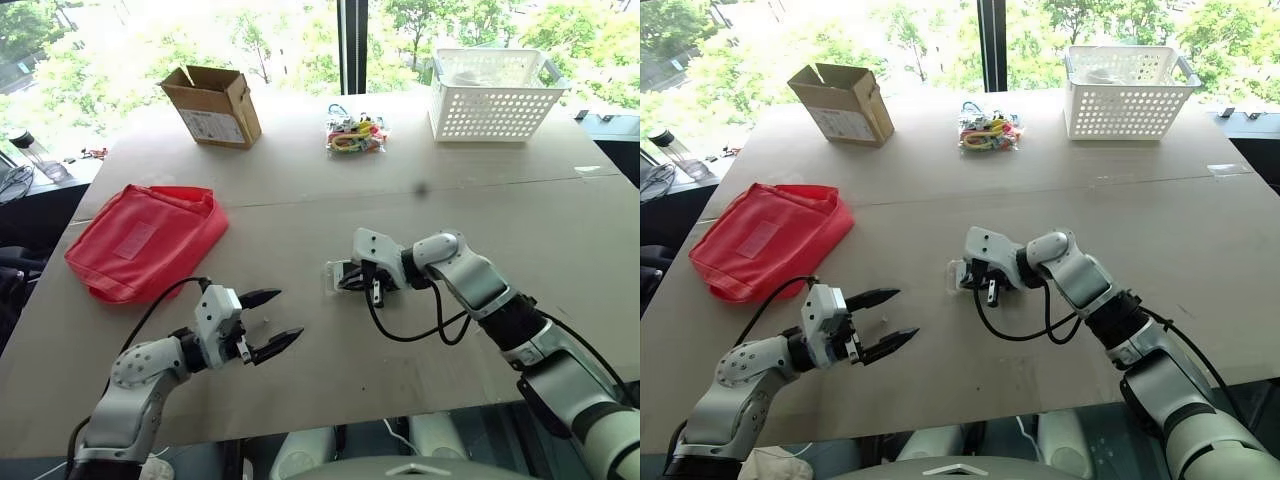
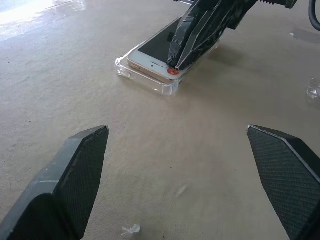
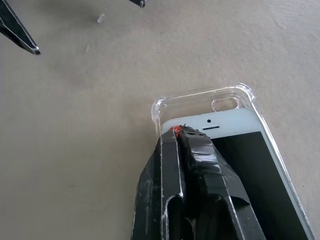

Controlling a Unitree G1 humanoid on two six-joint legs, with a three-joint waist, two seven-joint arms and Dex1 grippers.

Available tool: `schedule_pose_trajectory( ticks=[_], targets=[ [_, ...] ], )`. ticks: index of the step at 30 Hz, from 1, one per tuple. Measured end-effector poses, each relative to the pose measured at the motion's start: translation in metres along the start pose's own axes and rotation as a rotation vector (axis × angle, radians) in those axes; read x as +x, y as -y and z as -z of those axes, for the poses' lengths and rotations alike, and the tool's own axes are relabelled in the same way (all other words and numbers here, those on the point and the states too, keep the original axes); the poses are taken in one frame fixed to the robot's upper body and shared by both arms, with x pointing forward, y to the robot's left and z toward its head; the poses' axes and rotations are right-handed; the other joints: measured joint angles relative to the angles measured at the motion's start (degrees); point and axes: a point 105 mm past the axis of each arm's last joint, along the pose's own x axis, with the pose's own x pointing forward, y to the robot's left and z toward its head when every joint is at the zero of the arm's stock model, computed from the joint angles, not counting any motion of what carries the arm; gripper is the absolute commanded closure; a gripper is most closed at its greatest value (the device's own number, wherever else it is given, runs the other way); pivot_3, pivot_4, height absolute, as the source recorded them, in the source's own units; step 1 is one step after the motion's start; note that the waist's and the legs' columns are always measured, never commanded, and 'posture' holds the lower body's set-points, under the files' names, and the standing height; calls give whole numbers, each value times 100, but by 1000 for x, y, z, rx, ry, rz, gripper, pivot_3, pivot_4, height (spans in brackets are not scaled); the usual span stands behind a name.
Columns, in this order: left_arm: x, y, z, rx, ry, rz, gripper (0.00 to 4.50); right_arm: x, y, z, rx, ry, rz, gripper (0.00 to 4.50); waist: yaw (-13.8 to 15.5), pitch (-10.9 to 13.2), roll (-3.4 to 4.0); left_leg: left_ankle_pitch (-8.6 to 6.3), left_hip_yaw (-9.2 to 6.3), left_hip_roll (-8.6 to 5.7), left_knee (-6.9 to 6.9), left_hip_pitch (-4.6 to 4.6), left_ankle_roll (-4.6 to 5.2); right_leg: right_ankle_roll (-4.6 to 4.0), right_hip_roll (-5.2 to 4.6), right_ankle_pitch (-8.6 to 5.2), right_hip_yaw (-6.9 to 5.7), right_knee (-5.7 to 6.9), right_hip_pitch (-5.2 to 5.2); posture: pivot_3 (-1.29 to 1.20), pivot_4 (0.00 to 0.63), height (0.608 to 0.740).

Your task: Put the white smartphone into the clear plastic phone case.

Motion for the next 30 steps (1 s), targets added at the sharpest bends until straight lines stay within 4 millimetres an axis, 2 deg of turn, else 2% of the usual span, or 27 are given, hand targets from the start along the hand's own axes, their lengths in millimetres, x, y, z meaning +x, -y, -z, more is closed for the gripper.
schedule_pose_trajectory(
  ticks=[3,6,9,10,11,14,15,18,22,25,30],
  targets=[
    [4,-4,0,6,-11,-26,0,-11,-2,0,43,44,27,4474,22,8,3,9,-3,-2,0,-17,-16,0,-3,0,-4,-7,-9,0,150,740],
    [11,-2,1,-2,-21,-17,557,-31,0,-8,35,74,91,4500,22,12,5,8,-5,-2,0,-25,-17,1,-4,0,-5,-19,-11,0,150,740],
    [17,-2,-2,-2,-14,-11,1857,-56,-3,-4,50,87,178,4500,41,13,5,6,-12,0,-6,-28,-17,1,-12,0,-13,-24,-11,0,150,740],
    [19,-2,-3,-4,-14,-8,2160,-64,-3,0,65,79,209,4500,52,14,6,6,-14,0,-6,-31,-17,1,-13,0,-16,-25,-11,0,150,740],
    [22,-3,-5,-6,-11,-3,2806,-76,-4,7,84,57,261,4500,68,18,7,6,-13,-1,-5,-33,-17,1,-13,0,-15,-27,-11,0,150,740],
    [28,-4,-9,-2,-2,8,4282,-96,-1,16,90,8,361,4500,59,21,5,-3,-10,0,-3,-32,-2,3,-15,-1,-12,-27,-10,0,150,740],
    [30,-5,-11,4,4,5,4405,-102,0,19,90,-14,388,4500,56,23,3,-2,-10,1,-3,-31,-2,3,-15,-1,-13,-27,-10,0,150,740],
    [36,-11,-14,16,-4,3,4405,-114,5,27,106,-69,476,4500,29,25,0,1,-9,4,-3,-30,-6,2,-13,-1,-12,-25,-10,0,150,740],
    [45,-13,-10,19,-32,21,4405,-120,10,32,118,-105,530,4500,30,33,-9,7,-8,4,-2,-33,-17,3,-13,-1,-12,-28,-10,0,150,740],
    [49,-14,-5,16,-60,33,4405,-117,11,35,108,-131,544,4500,29,34,-9,9,-8,4,-2,-35,-19,2,-13,0,-14,-32,-11,0,150,740],
    [56,-16,-6,33,-71,39,4405,-100,12,37,69,-179,508,4500,33,36,-10,9,-8,3,-2,-36,-19,3,-14,0,-14,-34,-10,0,150,740]
  ],
)
